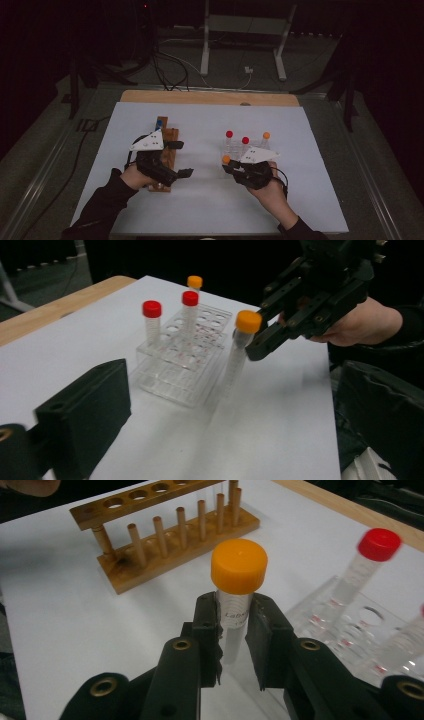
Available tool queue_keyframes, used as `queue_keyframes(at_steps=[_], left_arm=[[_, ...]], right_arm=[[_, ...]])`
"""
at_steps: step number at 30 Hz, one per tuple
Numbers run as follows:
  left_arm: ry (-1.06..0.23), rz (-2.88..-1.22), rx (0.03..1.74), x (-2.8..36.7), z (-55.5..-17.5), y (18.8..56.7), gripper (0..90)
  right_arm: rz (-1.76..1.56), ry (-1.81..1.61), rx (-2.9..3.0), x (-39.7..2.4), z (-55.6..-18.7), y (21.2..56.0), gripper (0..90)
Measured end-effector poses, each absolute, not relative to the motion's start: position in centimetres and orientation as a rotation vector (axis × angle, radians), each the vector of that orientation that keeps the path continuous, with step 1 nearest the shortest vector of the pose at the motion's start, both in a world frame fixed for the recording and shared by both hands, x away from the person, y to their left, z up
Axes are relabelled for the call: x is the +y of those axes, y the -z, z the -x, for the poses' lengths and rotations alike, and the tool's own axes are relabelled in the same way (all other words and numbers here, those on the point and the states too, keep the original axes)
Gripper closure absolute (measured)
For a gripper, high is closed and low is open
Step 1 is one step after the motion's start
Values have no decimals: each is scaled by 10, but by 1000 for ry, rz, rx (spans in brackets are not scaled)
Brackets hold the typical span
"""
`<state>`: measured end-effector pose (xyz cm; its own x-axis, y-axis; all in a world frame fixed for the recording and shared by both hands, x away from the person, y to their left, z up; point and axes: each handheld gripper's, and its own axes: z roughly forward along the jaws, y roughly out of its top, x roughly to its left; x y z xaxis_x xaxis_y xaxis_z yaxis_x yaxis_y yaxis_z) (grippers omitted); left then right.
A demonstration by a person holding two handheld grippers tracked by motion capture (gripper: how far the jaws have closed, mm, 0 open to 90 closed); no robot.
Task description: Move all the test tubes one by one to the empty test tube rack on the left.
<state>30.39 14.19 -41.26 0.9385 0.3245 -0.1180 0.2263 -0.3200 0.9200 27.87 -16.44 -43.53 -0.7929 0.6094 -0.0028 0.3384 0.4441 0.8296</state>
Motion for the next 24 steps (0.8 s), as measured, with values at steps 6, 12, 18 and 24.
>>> queue_keyframes(at_steps=[6,12,18,24], left_arm=[[-93,-1937,369,134,-301,413,72],[-78,-1945,342,126,-299,416,162],[-67,-1964,304,117,-296,418,264],[-79,-1964,304,110,-296,422,401]], right_arm=[[-780,-1279,2423,-154,-277,436,751],[-754,-1282,2445,-145,-275,437,752],[-738,-1285,2457,-141,-273,437,752],[-737,-1290,2470,-139,-271,438,752]])
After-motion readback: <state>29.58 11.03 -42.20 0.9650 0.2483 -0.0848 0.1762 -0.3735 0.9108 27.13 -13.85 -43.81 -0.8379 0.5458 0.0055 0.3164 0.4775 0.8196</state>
